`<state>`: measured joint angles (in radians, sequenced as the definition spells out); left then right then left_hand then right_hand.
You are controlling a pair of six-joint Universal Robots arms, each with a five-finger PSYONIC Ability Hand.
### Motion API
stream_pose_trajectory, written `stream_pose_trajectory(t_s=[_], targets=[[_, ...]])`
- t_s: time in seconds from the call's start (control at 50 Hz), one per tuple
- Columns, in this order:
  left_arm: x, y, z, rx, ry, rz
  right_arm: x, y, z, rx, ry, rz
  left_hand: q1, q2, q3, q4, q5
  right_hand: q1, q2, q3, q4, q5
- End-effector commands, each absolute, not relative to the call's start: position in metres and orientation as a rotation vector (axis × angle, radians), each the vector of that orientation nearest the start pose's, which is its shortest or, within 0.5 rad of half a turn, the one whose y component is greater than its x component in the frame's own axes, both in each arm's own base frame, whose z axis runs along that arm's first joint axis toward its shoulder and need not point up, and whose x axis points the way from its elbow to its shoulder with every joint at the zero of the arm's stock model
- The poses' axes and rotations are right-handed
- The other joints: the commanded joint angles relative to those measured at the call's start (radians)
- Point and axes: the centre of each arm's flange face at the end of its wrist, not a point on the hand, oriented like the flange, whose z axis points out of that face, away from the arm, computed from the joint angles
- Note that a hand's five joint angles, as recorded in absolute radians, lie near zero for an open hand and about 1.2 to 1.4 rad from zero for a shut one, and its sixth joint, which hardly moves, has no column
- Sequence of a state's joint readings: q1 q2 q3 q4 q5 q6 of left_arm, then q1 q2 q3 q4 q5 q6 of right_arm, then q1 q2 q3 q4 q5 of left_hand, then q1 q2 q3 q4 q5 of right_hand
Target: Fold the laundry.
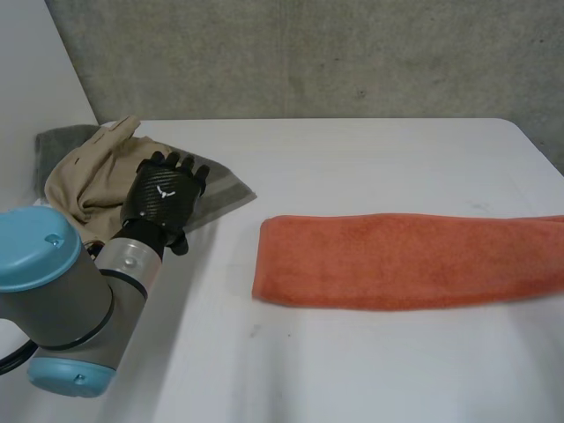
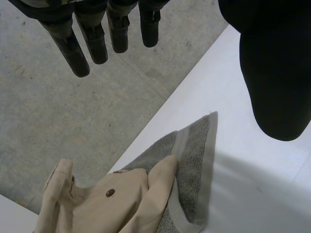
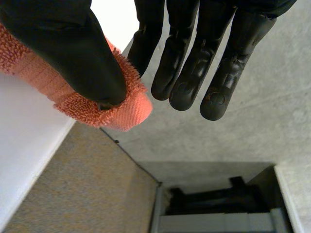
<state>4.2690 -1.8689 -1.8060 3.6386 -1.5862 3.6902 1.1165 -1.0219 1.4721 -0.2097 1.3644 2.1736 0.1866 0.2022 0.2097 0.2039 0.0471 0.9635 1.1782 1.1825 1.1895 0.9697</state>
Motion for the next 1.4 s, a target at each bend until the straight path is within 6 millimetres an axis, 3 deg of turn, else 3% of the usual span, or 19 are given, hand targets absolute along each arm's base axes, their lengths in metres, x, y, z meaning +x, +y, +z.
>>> stream_pose_trajectory(t_s=[0.02, 0.08, 0.14, 0.16, 0.22, 0.28, 0.36, 0.48, 0.5, 0.6, 0.66, 0.74, 0.82, 0.92, 1.06, 1.18, 1.22, 1.3, 1.4], targets=[[-0.263, -0.256, 0.191, 1.023, 1.937, -2.126, 0.056, -0.408, 0.206, 0.878, -1.797, 1.611, -0.012, -0.028, -0.035, -0.029, -0.047, 0.433, 0.218, 0.214, 0.207, 0.252], [-0.262, -0.257, 0.196, 1.007, 1.923, -2.143, 0.123, -0.390, 0.225, 1.023, -1.735, 1.788, -0.012, -0.028, -0.035, -0.029, -0.047, 0.433, 0.218, 0.214, 0.207, 0.252], [-0.261, -0.256, 0.202, 0.997, 1.908, -2.158, 0.166, -0.373, 0.229, 1.132, -1.713, 1.885, -0.012, -0.028, -0.035, -0.029, -0.047, 0.433, 0.218, 0.214, 0.207, 0.252], [-0.261, -0.256, 0.203, 0.996, 1.905, -2.161, 0.198, -0.357, 0.232, 1.224, -1.688, 1.950, -0.012, -0.028, -0.035, -0.029, -0.047, 0.433, 0.218, 0.214, 0.207, 0.252], [-0.260, -0.256, 0.206, 0.987, 1.896, -2.169, 0.245, -0.327, 0.235, 1.375, -1.637, 2.044, -0.012, -0.028, -0.035, -0.029, -0.047, 0.433, 0.218, 0.214, 0.207, 0.252], [-0.260, -0.256, 0.206, 0.988, 1.895, -2.168, 0.305, -0.274, 0.224, 1.618, -1.580, 2.118, -0.012, -0.028, -0.035, -0.029, -0.047, 0.433, 0.218, 0.214, 0.207, 0.252], [-0.260, -0.255, 0.205, 0.996, 1.906, -2.160, 0.344, -0.235, 0.190, 1.839, -1.589, 2.096, -0.012, -0.028, -0.035, -0.029, -0.047, 0.433, 0.218, 0.214, 0.207, 0.252], [-0.263, -0.256, 0.205, 1.003, 1.901, -2.169, 0.371, -0.206, 0.152, 2.020, -1.614, 2.035, -0.012, -0.028, -0.035, -0.029, -0.047, 0.433, 0.218, 0.214, 0.207, 0.252], [-0.264, -0.257, 0.205, 1.002, 1.900, -2.170, 0.373, -0.204, 0.148, 2.033, -1.621, 2.024, -0.012, -0.028, -0.035, -0.029, -0.047, 0.433, 0.218, 0.214, 0.207, 0.252], [-0.273, -0.259, 0.207, 1.018, 1.878, -2.203, 0.370, -0.208, 0.154, 1.964, -1.672, 2.031, -0.012, -0.028, -0.035, -0.029, -0.047, -0.557, -0.772, -0.776, -0.783, -0.738], [-0.290, -0.256, 0.209, 1.059, 1.857, -2.248, 0.360, -0.221, 0.172, 1.769, -1.807, 2.083, -0.012, -0.028, -0.035, -0.029, -0.047, -0.789, -1.004, -1.008, -1.015, -0.970], [-0.315, -0.250, 0.212, 1.098, 1.860, -2.325, 0.306, -0.267, 0.198, 1.288, -2.068, 2.078, -0.012, -0.028, -0.035, -0.029, -0.047, -0.789, -1.004, -1.008, -1.015, -0.970], [-0.339, -0.245, 0.216, 1.098, 1.923, -2.431, 0.257, -0.282, 0.195, 1.056, -2.240, 1.950, -0.011, -0.027, -0.034, -0.029, -0.046, -0.789, -1.004, -1.008, -1.015, -0.970], [-0.377, -0.236, 0.194, 1.212, 2.020, -2.463, 0.228, -0.273, 0.171, 1.016, -2.401, 1.764, 0.009, -0.006, -0.014, -0.008, -0.026, -0.789, -1.004, -1.008, -1.015, -0.970], [-0.393, -0.236, 0.165, 1.303, 2.091, -2.350, 0.189, -0.269, 0.143, 0.935, -2.499, 1.617, 0.012, -0.003, -0.011, -0.005, -0.023, -0.697, -0.912, -0.916, -0.923, -0.878], [-0.393, -0.239, 0.139, 1.360, 2.095, -2.230, 0.180, -0.278, 0.133, 0.970, -2.456, 1.633, 0.021, 0.005, -0.002, 0.004, -0.014, -0.195, -0.410, -0.414, -0.421, -0.376], [-0.390, -0.239, 0.138, 1.357, 2.082, -2.204, 0.180, -0.283, 0.127, 0.987, -2.435, 1.626, 0.021, 0.005, -0.002, 0.004, -0.014, 0.397, 0.182, 0.178, 0.171, 0.216], [-0.376, -0.236, 0.129, 1.340, 2.083, -2.062, 0.178, -0.293, 0.132, 0.992, -2.334, 1.650, 0.015, 0.000, -0.008, -0.002, -0.020, 0.433, 0.218, 0.214, 0.207, 0.252], [-0.356, -0.223, 0.146, 1.291, 2.120, -1.988, 0.195, -0.305, 0.167, 1.068, -2.113, 1.753, 0.006, -0.009, -0.017, -0.011, -0.029, 0.433, 0.218, 0.214, 0.207, 0.252]])
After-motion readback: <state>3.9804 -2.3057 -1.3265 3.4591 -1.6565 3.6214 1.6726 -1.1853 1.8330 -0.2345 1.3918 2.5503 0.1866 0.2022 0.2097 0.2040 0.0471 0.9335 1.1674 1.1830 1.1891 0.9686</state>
